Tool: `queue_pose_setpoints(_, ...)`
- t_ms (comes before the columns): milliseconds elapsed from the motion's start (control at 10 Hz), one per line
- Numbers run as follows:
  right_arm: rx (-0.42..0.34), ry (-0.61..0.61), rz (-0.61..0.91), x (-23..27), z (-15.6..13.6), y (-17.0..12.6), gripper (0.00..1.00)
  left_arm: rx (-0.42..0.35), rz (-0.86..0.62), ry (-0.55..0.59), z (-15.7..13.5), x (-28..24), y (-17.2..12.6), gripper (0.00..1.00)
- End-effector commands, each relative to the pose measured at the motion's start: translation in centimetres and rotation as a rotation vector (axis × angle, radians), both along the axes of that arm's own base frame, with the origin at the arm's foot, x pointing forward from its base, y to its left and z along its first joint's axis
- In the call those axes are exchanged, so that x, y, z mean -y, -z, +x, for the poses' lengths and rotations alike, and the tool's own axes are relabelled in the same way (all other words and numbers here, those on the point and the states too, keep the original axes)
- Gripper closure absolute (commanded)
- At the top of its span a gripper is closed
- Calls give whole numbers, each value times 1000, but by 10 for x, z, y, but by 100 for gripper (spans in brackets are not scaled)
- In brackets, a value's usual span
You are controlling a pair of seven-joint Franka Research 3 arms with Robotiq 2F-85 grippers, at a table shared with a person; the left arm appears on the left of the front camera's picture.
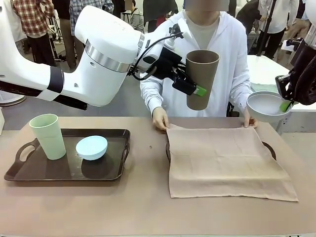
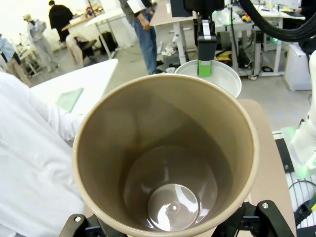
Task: Set up a tray with a mat and arrange the tableware.
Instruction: Place the Picnic Bowl and Reusable plastic cup back onto the Handle tray in front of the human's position.
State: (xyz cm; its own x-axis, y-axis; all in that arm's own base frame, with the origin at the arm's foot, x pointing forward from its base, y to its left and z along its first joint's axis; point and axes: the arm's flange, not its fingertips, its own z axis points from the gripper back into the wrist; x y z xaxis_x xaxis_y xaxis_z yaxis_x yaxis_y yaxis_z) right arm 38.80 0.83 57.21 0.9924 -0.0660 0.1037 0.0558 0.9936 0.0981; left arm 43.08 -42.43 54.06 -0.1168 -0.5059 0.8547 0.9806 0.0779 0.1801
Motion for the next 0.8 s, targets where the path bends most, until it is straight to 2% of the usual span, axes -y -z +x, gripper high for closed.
queue_pose_setpoints(0, -1, 0, -7, 1, 1, 1, 100, 3, -4, 14, 0, 0, -2, 100)
queue_pose_setpoints(700, -1, 0, -7, 1, 1, 1, 100, 3, -4, 14, 0, 0, -2, 100)
